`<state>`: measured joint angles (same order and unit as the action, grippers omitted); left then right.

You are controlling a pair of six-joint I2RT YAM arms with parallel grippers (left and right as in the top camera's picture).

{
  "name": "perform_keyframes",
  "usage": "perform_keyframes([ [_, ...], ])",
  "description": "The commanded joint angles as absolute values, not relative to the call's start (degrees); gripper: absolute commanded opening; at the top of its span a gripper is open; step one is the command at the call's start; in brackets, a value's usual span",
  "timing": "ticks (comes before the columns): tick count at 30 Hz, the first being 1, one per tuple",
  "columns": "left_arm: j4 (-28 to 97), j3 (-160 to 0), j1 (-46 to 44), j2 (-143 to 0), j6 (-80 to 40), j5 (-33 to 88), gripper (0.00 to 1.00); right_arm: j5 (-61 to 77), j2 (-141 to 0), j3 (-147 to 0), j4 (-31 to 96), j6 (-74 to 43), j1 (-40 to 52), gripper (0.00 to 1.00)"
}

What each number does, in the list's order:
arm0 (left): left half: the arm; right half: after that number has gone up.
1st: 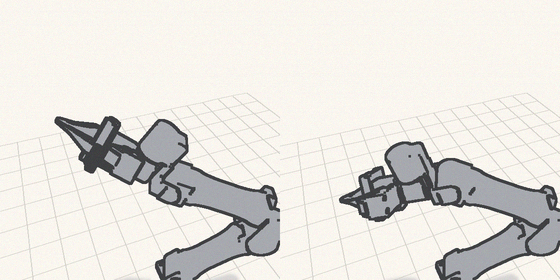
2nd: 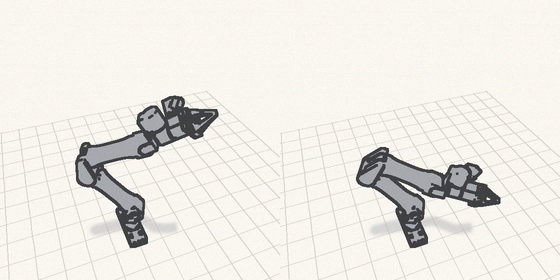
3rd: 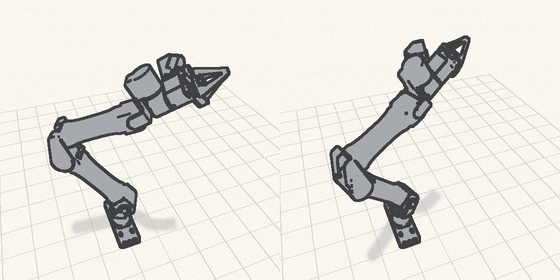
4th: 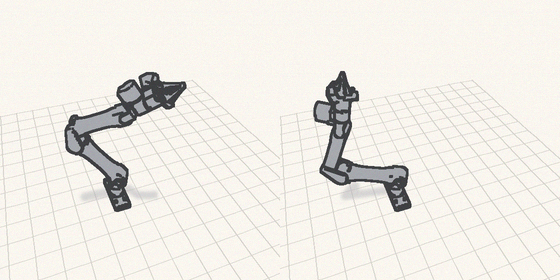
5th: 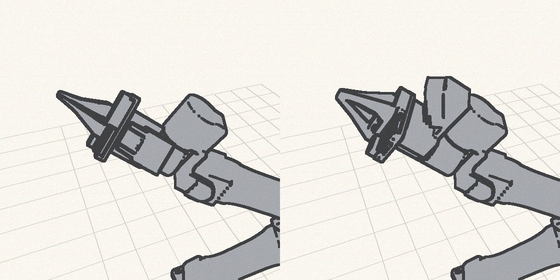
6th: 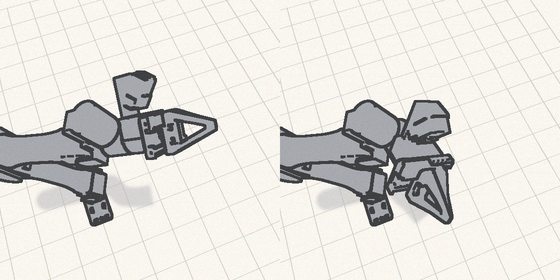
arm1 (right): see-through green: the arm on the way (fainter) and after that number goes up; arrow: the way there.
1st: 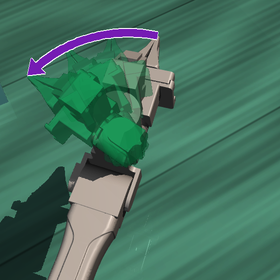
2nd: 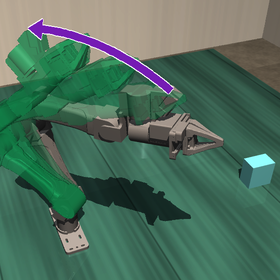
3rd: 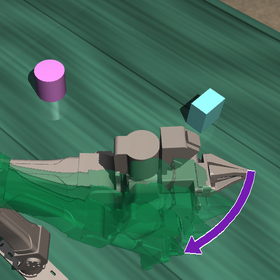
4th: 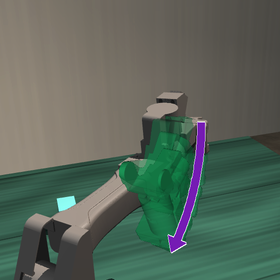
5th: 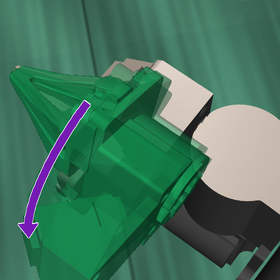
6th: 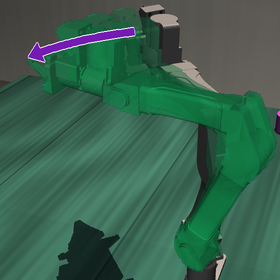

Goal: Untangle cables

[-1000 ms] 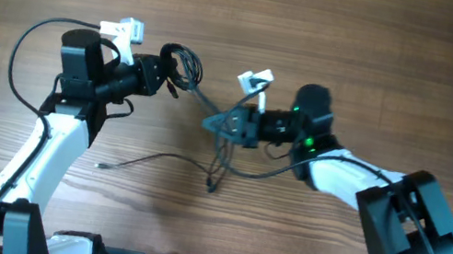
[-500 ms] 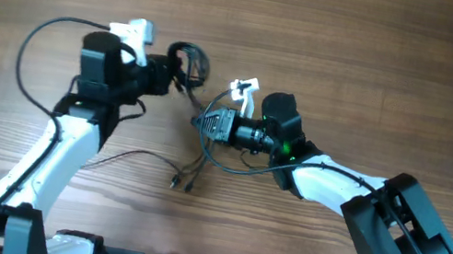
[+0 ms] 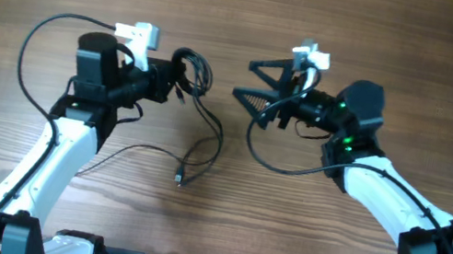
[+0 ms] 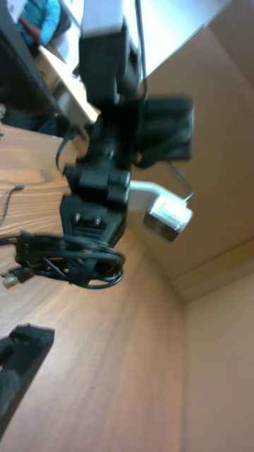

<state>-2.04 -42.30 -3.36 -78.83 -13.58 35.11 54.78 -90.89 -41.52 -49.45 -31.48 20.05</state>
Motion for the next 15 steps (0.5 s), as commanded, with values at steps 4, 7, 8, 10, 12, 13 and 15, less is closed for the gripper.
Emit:
perform_keyframes([
  [4,-1.23,-42.35,-8.49,-77.73,-12.4,37.47,0.04,41.63,-91.18,-41.58,-41.08,-19.42,27.79,0.82],
  [7,-1.19,-42.35,-10.0,-77.73,-12.4,37.47,0.04,31.22,-91.2,-41.58,-35.33,-16.51,30.57,0.71],
  [8,-0.99,-42.35,-10.39,-77.73,-12.4,37.47,0.04,31.31,-91.18,-41.58,-35.29,-16.69,31.0,0.65],
  [10,-0.05,-42.35,-10.66,-77.73,-12.38,37.45,0.04,31.48,-91.15,-41.58,-36.03,-18.33,31.11,0.56],
  [12,2.02,-42.35,-10.66,-77.73,-12.36,35.83,0.04,31.46,-91.15,-41.58,-37.32,-21.12,31.09,0.51],
  [13,2.9,-42.35,-10.66,-77.73,-12.36,34.59,0.04,31.48,-91.15,-41.58,-37.78,-21.82,31.05,0.48],
  [15,4.86,-42.35,-10.66,-77.73,-12.12,31.55,0.04,31.48,-91.15,-41.58,-38.28,-22.72,30.96,0.41],
])
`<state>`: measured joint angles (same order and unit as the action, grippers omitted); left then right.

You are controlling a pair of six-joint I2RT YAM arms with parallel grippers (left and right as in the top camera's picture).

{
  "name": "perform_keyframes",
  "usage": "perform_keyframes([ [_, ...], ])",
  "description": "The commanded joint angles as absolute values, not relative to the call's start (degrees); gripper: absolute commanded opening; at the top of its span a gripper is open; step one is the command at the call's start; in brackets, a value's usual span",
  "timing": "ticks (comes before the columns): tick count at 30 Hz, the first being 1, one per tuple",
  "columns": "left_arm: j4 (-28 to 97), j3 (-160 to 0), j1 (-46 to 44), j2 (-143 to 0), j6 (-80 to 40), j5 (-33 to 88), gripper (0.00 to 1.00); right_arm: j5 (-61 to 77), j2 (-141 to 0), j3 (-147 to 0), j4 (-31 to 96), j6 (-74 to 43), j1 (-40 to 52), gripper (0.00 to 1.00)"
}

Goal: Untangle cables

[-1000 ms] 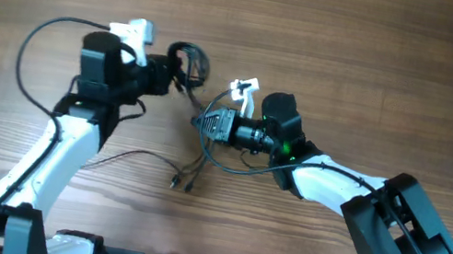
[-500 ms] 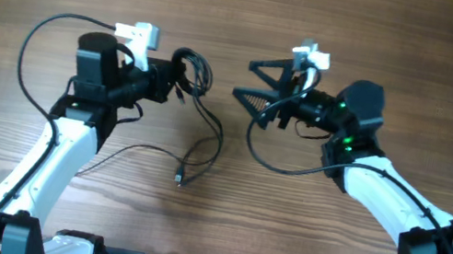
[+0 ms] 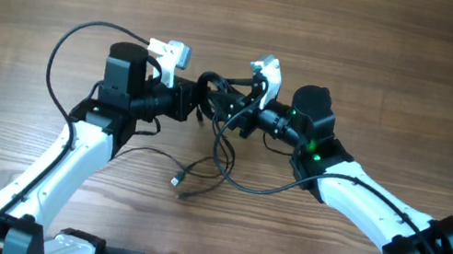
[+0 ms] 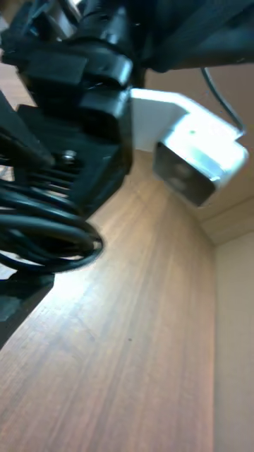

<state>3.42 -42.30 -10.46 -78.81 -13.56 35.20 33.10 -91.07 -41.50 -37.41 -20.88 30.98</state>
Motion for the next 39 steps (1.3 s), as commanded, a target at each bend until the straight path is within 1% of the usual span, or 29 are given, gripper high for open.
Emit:
perform_keyframes([
  [1,5.1,-42.35,-10.66,-77.73,-12.14,30.98,0.04,31.51,-91.15,-41.58,-38.15,-22.76,30.96,0.33],
  [2,4.99,-42.35,-10.66,-77.73,-12.14,30.98,0.04,31.51,-91.15,-41.58,-37.5,-23.14,30.96,0.28],
  [3,4.89,-42.35,-10.66,-77.73,-12.14,30.98,0.04,31.51,-91.15,-41.58,-36.67,-23.11,30.96,0.25],
  [4,4.84,-42.35,-10.66,-77.73,-12.14,30.98,0.04,31.48,-91.18,-41.58,-35.79,-23.0,30.96,0.25],
  [6,4.78,-42.35,-10.66,-77.73,-12.14,30.98,0.04,31.46,-91.18,-41.58,-32.51,-22.48,30.96,0.25],
  [8,4.8,-42.35,-10.66,-77.73,-12.14,30.98,0.04,31.7,-91.18,-41.58,-30.22,-22.46,30.96,0.28],
  [9,4.8,-42.35,-10.66,-77.73,-12.14,30.98,0.04,32.6,-91.18,-41.58,-30.22,-22.44,30.96,0.32],
  [10,4.8,-42.35,-10.66,-77.73,-12.14,30.98,0.04,32.86,-91.18,-41.58,-30.44,-22.44,30.96,0.33],
  [11,4.8,-42.35,-10.66,-77.73,-12.14,30.98,0.04,32.99,-91.18,-41.6,-31.0,-22.48,30.96,0.25],
  [14,4.82,-42.35,-10.66,-77.73,-12.12,30.94,0.04,32.97,-91.18,-41.6,-30.96,-22.48,30.96,0.08],
  [15,4.86,-42.35,-10.66,-77.73,-12.14,30.52,0.04,32.97,-91.18,-41.6,-30.98,-22.5,30.96,0.05],
  [19,6.44,-42.35,-10.66,-77.73,-12.16,22.63,0.04,32.99,-91.15,-41.6,-30.74,-22.68,30.65,0.04],
  [21,6.63,-42.37,-10.04,-77.25,-12.19,21.54,0.2,33.67,-91.15,-41.6,-30.11,-22.46,30.3,0.04],
  [22,6.7,-42.37,-9.67,-76.71,-12.19,21.56,0.25,34.13,-91.15,-41.6,-30.11,-22.37,30.2,0.04],
  [26,7.16,-42.37,-7.25,-71.4,-11.6,22.39,0.34,41.87,-91.15,-41.6,-29.54,-19.49,28.75,0.04],
  [27,7.16,-42.37,-6.52,-69.58,-9.04,25.5,0.37,44.16,-91.15,-41.6,-29.47,-19.49,28.16,0.04],
  [28,7.16,-42.37,-5.69,-67.53,-5.85,30.33,0.46,47.75,-91.15,-41.6,-29.47,-19.44,27.18,0.04],
  [29,7.2,-42.37,-4.71,-65.3,-3.33,35.44,0.49,52.38,-91.15,-41.6,-29.5,-19.35,25.71,0.04],
  [31,7.9,-42.37,-3.68,-63.46,-2.7,39.33,0.5,61.04,-91.18,-41.6,-29.5,-17.96,22.87,0.04],
  [33,9.85,-42.37,-3.6,-63.29,-0.73,42.48,0.5,66.74,-91.18,-41.6,-29.56,-18.0,20.8,0.04],
  [34,11.68,-42.37,-3.64,-63.55,1.04,44.88,0.52,68.4,-91.18,-41.6,-29.52,-18.06,20.03,0.04],
  [36,15.38,-42.35,-3.64,-63.77,2.83,46.92,0.58,70.32,-91.18,-41.6,-29.5,-18.17,19.4,0.04],
  [39,18.17,-42.35,-3.86,-63.77,2.81,46.87,0.56,72.05,-91.18,-41.6,-29.5,-18.17,19.42,0.04],
])
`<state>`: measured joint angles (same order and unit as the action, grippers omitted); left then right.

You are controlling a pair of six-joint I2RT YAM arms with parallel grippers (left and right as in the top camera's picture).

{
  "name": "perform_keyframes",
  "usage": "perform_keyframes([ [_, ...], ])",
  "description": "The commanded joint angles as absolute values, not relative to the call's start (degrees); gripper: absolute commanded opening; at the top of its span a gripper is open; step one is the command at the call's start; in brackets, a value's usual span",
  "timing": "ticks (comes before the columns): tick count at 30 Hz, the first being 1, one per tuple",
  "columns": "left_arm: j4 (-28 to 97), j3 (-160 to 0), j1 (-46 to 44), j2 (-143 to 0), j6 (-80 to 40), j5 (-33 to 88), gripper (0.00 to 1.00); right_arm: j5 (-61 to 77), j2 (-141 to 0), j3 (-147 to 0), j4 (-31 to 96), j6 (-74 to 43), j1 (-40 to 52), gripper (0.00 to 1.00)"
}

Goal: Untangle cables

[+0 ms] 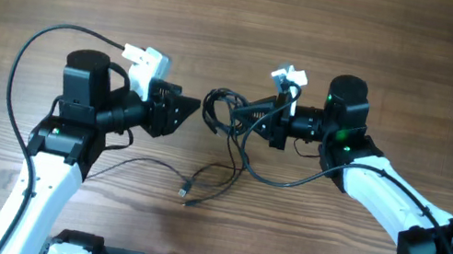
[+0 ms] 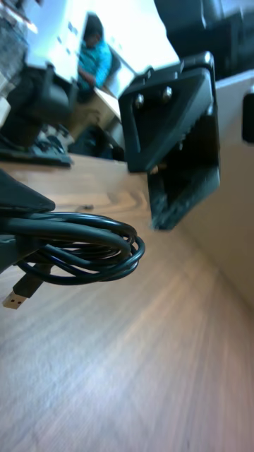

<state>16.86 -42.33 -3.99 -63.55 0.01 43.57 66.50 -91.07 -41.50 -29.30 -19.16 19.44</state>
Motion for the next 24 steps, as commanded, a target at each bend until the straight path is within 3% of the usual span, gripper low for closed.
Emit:
perform_keyframes([
  [1,18.5,-42.35,-4.45,-63.88,2.79,46.85,0.56,72.03,-91.18,-41.6,-29.5,-18.17,19.42,0.04],
  [4,18.48,-42.35,-6.92,-64.88,-0.56,44.07,0.51,71.96,-91.18,-41.6,-29.5,-18.15,19.42,0.04],
  [9,16.64,-42.35,-11.53,-66.41,-24.67,38.68,0.49,67.11,-91.18,-41.6,-28.99,-18.24,19.42,0.04],
  [11,16.36,-42.35,-12.16,-66.39,-33.93,37.26,0.34,65.52,-91.18,-41.6,-28.99,-18.24,19.42,0.04],
  [12,18.11,-42.35,-12.36,-66.46,-42.3,34.76,0.33,65.52,-91.18,-41.6,-29.02,-18.26,19.42,0.04],
  [15,20.25,-42.35,-14.26,-66.63,-51.22,30.76,0.39,65.52,-91.18,-41.6,-28.99,-18.24,19.42,0.04],
  [19,19.94,-42.35,-19.35,-67.24,-56.4,23.9,0.45,65.54,-91.18,-41.6,-28.99,-18.24,19.42,0.05],
  [24,16.6,-42.35,-23.44,-70.28,-55.96,18.61,0.38,65.58,-91.18,-41.6,-28.93,-18.44,19.42,0.04],
])
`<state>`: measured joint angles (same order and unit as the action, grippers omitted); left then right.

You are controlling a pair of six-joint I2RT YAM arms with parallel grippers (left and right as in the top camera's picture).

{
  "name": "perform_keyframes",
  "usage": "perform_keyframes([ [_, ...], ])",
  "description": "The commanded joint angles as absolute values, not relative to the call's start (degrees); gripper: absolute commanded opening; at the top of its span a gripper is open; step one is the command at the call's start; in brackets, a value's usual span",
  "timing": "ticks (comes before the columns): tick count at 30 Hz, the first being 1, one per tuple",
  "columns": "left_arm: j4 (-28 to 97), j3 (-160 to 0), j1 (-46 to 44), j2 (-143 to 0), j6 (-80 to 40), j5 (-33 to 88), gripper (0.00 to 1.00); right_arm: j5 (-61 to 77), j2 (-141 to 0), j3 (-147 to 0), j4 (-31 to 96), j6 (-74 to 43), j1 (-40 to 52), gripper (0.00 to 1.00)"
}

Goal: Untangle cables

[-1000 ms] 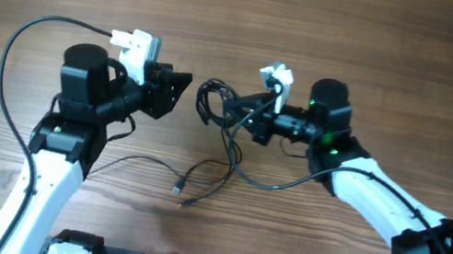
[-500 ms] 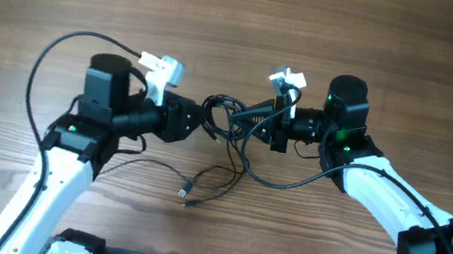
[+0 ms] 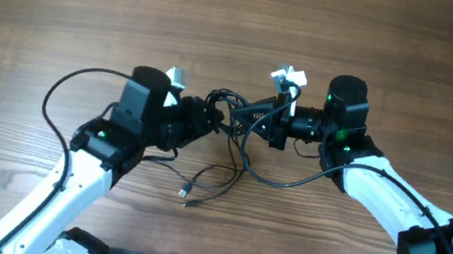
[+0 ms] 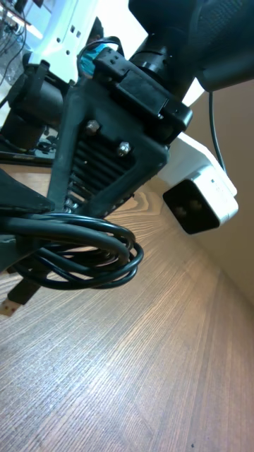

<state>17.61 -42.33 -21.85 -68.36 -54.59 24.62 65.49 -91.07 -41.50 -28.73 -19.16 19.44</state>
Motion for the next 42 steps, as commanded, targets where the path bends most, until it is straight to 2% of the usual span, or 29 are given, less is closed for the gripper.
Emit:
perform_keyframes([
  [1,16.27,-42.35,-23.57,-70.74,-55.96,18.11,0.35,65.58,-91.18,-41.6,-28.86,-18.65,19.42,0.04],
  [5,14.46,-42.35,-23.57,-70.98,-55.96,18.06,0.27,65.58,-91.18,-41.6,-26.63,-18.24,19.49,0.04],
  [6,13.8,-42.35,-23.57,-70.98,-55.96,17.61,0.24,65.58,-91.18,-41.6,-25.96,-18.11,19.49,0.04],
  [7,13.02,-42.35,-23.57,-70.98,-55.96,17.21,0.17,65.58,-91.18,-41.6,-25.56,-18.13,19.49,0.05],
  [8,12.56,-42.35,-23.57,-70.98,-55.96,17.23,0.15,65.58,-91.18,-41.6,-25.56,-18.11,19.49,0.04],
  [10,12.38,-42.35,-23.57,-70.98,-55.96,17.23,0.16,65.58,-91.18,-41.6,-25.58,-18.11,19.49,0.05],
  [12,12.71,-42.35,-23.57,-71.0,-55.96,17.26,0.24,65.58,-91.18,-41.6,-25.58,-18.13,19.49,0.04],
  [14,12.82,-42.35,-23.57,-71.05,-55.96,17.15,0.25,65.58,-91.18,-41.6,-25.58,-18.13,19.49,0.04],
  [16,12.86,-42.35,-23.57,-71.07,-55.94,16.36,0.32,65.58,-91.18,-41.6,-25.58,-18.2,19.53,0.05],
  [20,12.84,-42.35,-23.57,-71.07,-55.77,15.07,0.23,65.8,-91.18,-41.6,-25.58,-18.17,19.55,0.04],
  [24,12.82,-42.35,-23.57,-71.07,-55.77,15.07,0.22,66.0,-91.18,-41.6,-25.56,-18.22,19.97,0.04],
  [26,12.82,-42.35,-23.57,-71.07,-55.75,15.09,0.08,65.95,-91.18,-41.6,-25.58,-18.2,20.51,0.04],
  [27,12.82,-42.35,-23.57,-71.05,-55.75,15.09,0.04,65.95,-91.18,-41.6,-25.61,-18.15,20.71,0.05],
  [30,12.82,-42.35,-23.57,-71.07,-54.72,15.09,0.04,65.93,-91.18,-41.6,-25.61,-18.17,20.73,0.05],
  [33,12.62,-42.35,-22.81,-70.85,-46.06,15.09,0.04,63.66,-91.18,-41.6,-25.54,-18.22,20.64,0.04],
  [36,14.85,-42.46,-17.72,-67.09,-42.39,15.07,0.04,58.26,-91.18,-41.6,-24.16,-20.03,20.56,0.04],
  [42,29.56,-42.46,1.19,-52.31,-42.41,9.02,0.04,53.34,-91.18,-41.6,-21.96,-20.12,20.56,0.04],
])
